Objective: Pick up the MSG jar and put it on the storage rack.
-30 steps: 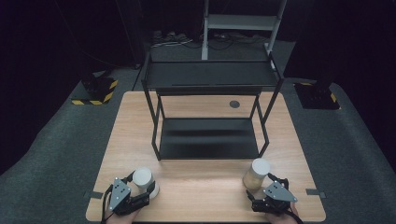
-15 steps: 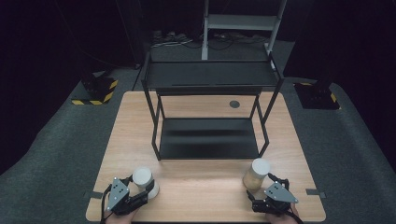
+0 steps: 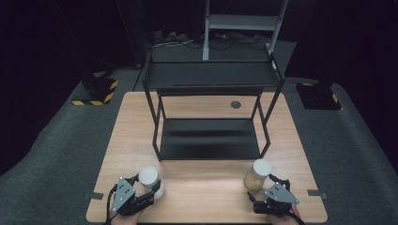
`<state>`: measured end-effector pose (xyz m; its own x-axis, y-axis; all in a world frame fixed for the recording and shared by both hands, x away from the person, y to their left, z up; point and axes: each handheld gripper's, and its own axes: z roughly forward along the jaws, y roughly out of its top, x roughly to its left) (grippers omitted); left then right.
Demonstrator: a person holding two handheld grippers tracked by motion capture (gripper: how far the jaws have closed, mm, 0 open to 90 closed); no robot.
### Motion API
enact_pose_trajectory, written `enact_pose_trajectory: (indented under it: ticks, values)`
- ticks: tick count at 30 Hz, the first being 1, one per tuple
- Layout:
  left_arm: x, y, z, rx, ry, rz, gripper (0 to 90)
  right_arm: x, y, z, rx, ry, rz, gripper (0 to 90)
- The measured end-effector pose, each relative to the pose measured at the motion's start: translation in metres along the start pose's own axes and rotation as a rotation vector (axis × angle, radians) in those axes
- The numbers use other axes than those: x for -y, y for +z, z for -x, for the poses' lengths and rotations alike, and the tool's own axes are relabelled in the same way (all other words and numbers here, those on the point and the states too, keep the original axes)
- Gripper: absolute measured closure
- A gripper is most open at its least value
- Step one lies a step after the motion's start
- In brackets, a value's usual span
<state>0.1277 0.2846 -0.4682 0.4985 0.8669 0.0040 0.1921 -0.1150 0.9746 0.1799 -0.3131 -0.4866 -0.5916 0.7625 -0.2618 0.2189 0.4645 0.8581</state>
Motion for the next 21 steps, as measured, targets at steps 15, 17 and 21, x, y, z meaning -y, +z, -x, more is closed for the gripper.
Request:
enact_pose_trajectory:
  ticks: [15, 17, 21]
  values:
    - [-0.020, 0.013, 0.006, 0.039, 0.017, 0.054, 34.4, 0.001, -0.001, -0.001, 0.004, -0.007, 0.008, 0.0]
    - [-0.024, 0.015, 0.005, 0.044, 0.004, 0.065, 34.4, 0.002, -0.001, -0.001, 0.006, -0.008, 0.009, 0.0]
    - [-0.038, 0.024, 0.003, 0.054, 0.004, 0.063, 34.3, 0.001, -0.001, -0.001, 0.004, -0.009, 0.008, 0.0]
